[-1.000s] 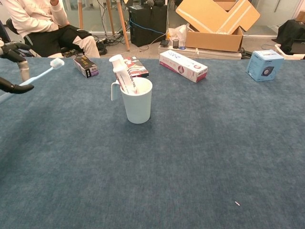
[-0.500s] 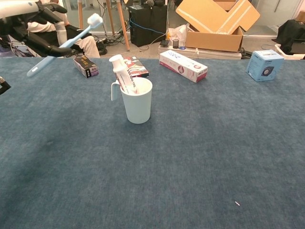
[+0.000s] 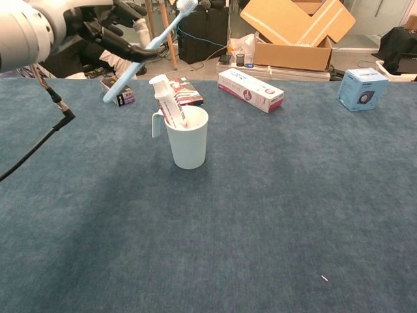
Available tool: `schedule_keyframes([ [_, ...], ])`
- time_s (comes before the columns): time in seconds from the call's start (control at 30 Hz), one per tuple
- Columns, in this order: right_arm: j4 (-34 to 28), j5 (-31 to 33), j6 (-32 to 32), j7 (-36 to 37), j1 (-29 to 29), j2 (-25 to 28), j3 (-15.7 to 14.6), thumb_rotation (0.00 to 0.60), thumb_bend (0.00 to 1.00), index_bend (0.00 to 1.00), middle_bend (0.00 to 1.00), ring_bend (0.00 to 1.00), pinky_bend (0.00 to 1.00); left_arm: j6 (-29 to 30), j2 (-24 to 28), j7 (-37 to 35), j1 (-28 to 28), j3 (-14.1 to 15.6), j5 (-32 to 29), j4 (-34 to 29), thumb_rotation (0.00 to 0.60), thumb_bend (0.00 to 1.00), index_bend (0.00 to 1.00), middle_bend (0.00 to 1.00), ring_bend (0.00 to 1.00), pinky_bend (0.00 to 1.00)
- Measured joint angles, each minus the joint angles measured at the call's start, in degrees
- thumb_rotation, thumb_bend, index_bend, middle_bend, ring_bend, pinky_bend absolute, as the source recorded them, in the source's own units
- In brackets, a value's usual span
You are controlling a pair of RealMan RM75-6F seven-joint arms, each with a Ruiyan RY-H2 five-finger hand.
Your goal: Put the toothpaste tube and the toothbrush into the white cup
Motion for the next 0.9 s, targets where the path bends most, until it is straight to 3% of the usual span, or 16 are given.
schedule_keyframes([
  [0.43,0.0,-0.5,0.3,1.0,-0.2,0.4,-0.2,0.6,0.04,0.13,0.0,0.0,0.18,-1.0,-5.6,-9.5,-2.8,-1.9,2.0,4.8,0.6,0.32,0.6,0.0,0.0,0.0],
  [0.9,0.1,-0.9,0.6,1.7,-0.3,0.6,-0.4,0.6,0.04,0.13,0.0,0.0,0.18,-3.3,-12.5,-18.0,-4.6,-0.8,7.1,15.1,0.6,0.32,0.6,0.0,0.0,0.0],
])
